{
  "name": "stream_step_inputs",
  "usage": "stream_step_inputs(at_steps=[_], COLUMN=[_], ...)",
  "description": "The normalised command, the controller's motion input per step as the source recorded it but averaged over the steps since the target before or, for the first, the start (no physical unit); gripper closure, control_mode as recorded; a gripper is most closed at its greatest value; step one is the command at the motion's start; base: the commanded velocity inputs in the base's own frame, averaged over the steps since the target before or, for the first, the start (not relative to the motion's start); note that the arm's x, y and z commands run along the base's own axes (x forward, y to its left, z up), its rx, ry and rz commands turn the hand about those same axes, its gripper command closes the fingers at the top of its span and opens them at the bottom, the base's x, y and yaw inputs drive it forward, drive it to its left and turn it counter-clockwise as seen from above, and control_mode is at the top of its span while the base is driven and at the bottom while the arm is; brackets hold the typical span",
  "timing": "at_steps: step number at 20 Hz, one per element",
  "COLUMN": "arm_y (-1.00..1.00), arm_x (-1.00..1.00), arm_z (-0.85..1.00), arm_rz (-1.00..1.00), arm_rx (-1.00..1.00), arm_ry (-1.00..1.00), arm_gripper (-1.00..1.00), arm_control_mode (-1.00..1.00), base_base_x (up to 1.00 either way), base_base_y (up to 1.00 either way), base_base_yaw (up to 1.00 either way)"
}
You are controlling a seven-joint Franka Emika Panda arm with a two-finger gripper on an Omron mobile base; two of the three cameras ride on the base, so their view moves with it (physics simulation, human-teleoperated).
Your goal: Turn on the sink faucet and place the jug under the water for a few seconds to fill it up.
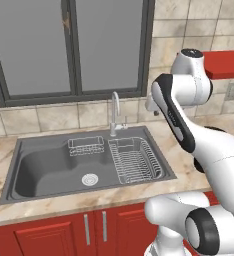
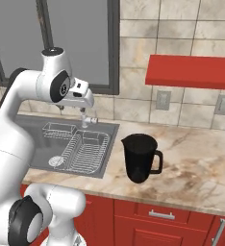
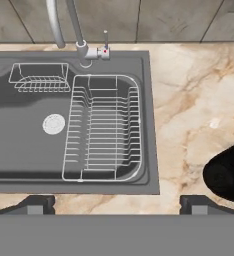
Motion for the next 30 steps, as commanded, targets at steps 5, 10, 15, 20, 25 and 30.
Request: stream_step_inputs(at_steps=[5, 10, 15, 20, 25, 30], arm_y=[0.00, 0.00, 0.00, 0.00, 0.00, 0.00], arm_x=[0.00, 0.00, 0.00, 0.00, 0.00, 0.00], arm_z=[0.00, 0.00, 0.00, 0.00, 0.00, 0.00], arm_rz=[0.00, 0.00, 0.00, 0.00, 0.00, 0.00], arm_rx=[0.00, 0.00, 0.00, 0.00, 0.00, 0.00], arm_ry=[0.00, 0.00, 0.00, 0.00, 0.00, 0.00], arm_gripper=[-1.00, -1.00, -1.00, -1.00, -1.00, -1.00], arm_control_mode=[1.00, 1.00, 1.00, 1.00, 1.00, 1.00], base_base_x=[0.00, 0.00, 0.00, 0.00, 0.00, 0.00], base_base_y=[0.16, 0.23, 0.39, 0.24, 0.07, 0.01], base_base_yaw=[0.00, 0.00, 0.00, 0.00, 0.00, 0.00])
